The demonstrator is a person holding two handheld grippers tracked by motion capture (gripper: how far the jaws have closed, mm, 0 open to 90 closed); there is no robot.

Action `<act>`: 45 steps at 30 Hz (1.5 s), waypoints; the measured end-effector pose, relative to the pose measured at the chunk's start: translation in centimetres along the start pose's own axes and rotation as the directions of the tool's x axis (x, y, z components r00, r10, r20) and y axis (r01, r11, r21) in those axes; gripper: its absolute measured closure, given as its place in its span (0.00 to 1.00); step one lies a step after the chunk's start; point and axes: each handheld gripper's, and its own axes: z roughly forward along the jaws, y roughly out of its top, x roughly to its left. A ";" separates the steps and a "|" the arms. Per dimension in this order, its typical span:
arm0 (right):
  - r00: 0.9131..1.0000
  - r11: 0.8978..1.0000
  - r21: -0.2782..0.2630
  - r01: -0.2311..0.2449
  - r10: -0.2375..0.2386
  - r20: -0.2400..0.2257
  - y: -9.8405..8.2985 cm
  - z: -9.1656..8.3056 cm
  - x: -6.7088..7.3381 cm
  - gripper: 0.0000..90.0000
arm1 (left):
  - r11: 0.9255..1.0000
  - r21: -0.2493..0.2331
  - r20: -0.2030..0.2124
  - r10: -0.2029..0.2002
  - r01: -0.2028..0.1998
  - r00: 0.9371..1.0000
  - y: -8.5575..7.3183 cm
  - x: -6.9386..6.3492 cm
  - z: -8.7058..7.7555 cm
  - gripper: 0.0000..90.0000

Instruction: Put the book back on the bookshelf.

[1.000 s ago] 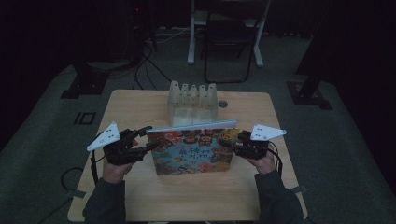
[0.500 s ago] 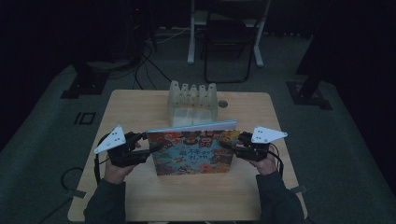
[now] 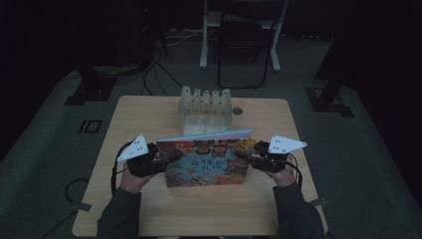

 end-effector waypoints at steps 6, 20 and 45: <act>1.000 1.000 -0.002 -0.002 0.002 0.006 -0.1 0.0 0.0 0.74 | 1.000 0.011 0.001 0.001 -0.001 1.000 -0.5 0.0 0.0 0.64; 1.000 1.000 -0.001 0.006 -0.006 0.003 -0.2 -0.2 0.1 0.74 | 1.000 -0.010 0.037 0.015 -0.015 0.999 -0.6 0.0 0.2 0.65; 1.000 1.000 -0.008 0.008 -0.008 -0.002 -0.3 -0.4 0.0 0.73 | 0.999 -0.027 0.091 0.023 -0.021 0.996 -0.9 -0.1 2.9 0.47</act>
